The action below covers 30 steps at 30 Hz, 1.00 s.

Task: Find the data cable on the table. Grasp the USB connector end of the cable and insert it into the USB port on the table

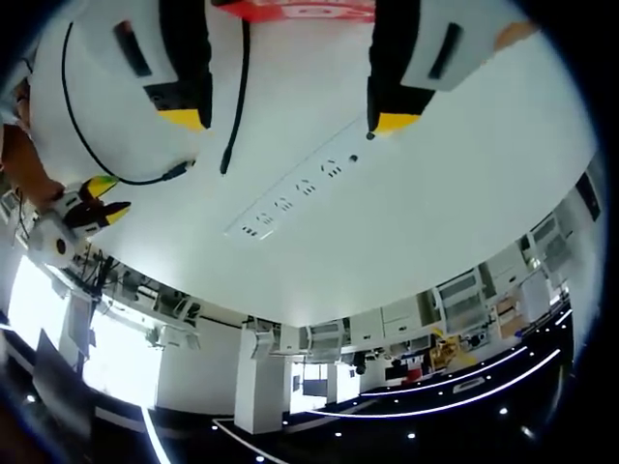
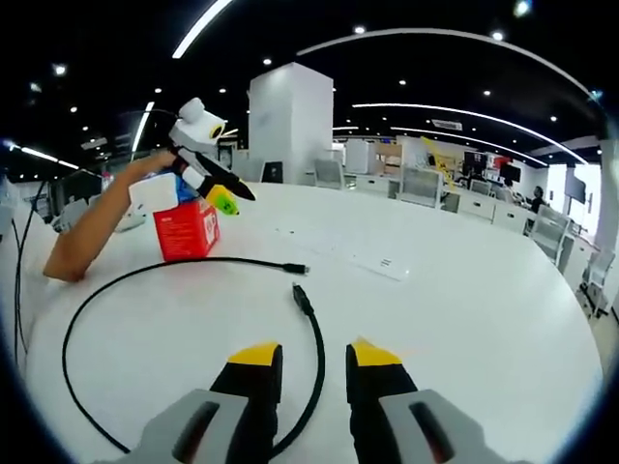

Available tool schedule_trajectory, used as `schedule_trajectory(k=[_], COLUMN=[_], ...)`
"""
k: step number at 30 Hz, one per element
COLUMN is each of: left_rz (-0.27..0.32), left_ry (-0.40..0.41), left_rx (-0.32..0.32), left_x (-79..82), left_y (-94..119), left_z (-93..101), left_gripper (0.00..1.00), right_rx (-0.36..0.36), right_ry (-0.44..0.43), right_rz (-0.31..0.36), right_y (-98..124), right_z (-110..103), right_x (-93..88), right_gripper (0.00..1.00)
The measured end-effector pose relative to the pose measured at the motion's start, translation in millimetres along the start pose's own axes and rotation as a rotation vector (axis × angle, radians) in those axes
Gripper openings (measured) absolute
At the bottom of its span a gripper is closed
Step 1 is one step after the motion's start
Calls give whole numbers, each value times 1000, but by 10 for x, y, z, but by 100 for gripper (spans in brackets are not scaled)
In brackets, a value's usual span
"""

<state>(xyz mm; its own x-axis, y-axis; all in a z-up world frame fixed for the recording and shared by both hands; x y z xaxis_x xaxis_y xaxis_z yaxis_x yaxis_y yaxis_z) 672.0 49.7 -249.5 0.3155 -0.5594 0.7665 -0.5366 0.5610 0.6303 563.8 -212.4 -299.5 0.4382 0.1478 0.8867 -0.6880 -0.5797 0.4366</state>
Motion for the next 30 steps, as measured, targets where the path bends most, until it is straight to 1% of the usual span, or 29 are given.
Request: schedule_trajectory(k=[3, 6, 8, 10, 15, 18, 24, 30], left_rz=[2, 1, 1, 0, 2, 2, 0, -2], left_ry=[-2, -3, -3, -3, -3, -4, -7, -6], left_rx=[-1, -1, -1, -1, -1, -2, -2, -3], left_x=[3, 3, 2, 3, 3, 4, 0, 0], left_y=[-1, -1, -1, -3, 0, -3, -3, -2], left_z=[0, 2, 4, 1, 6, 4, 6, 4], left_gripper=[65, 65, 65, 65, 65, 65, 65, 65], right_rx=[11, 22, 36, 66, 84, 112, 135, 156], right_ry=[6, 40, 44, 27, 28, 2, 4, -4], right_rz=[3, 3, 2, 8, 2, 15, 15, 33], right_y=[-22, -61, -86, -117, -201, -232, -298, -355], right_z=[11, 10, -1, -26, -13, -29, -22, -9], right_x=[10, 21, 25, 42, 55, 71, 52, 62], right_gripper=[28, 28, 28, 28, 28, 28, 28, 28])
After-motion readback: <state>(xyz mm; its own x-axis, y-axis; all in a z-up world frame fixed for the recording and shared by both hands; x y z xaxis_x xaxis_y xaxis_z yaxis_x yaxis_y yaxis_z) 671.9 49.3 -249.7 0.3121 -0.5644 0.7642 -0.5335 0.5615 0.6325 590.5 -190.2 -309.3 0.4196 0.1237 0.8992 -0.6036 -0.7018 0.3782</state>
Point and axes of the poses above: the point that each gripper's makers call its tool centre point, and the gripper's own axes: y roughly backward along the fingers, z roughly to its right, x roughly out of its top, the point moved 3 cm from there along y, roughly backward along the fingers, and after that the axes turned 12 degrees about -y, right-handed, at the moved point
